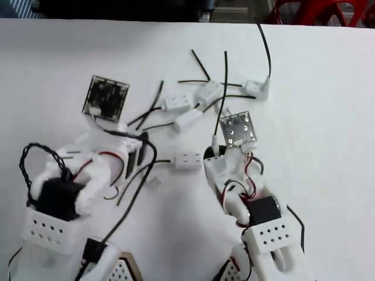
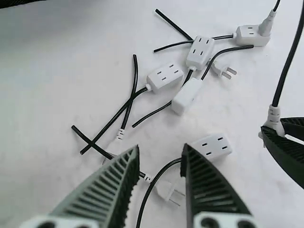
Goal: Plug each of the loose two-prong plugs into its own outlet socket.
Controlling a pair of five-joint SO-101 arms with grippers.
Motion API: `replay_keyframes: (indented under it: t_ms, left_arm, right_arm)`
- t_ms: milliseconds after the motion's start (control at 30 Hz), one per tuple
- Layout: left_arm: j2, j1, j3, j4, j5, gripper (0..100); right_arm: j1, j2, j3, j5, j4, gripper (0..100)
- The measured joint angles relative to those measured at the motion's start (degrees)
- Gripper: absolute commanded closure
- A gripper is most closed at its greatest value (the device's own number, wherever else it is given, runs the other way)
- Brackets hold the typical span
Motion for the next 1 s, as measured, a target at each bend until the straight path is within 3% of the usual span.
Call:
replay_keyframes:
  t_ms: [200,400,733,1000]
  left_arm:
    - [-6.6,0.0,14.2,-10.4,0.0,82]
    - [-12.9,0.0,23.3,-17.4,0.0,70]
    - [-15.2,0.4,28.7,-20.0,-0.2,69]
    - [-15.4,0.4,28.7,-20.0,-7.9,69]
  right_arm:
    - [-5.1,0.0,0.0,0.0,0.0,98.1]
    - [-7.4,0.0,0.0,0.0,-0.1,98.1]
    - [-15.0,0.0,0.0,0.0,-1.8,98.1]
    - [-20.3,-6.0,0.0,-0.1,-0.4,98.1]
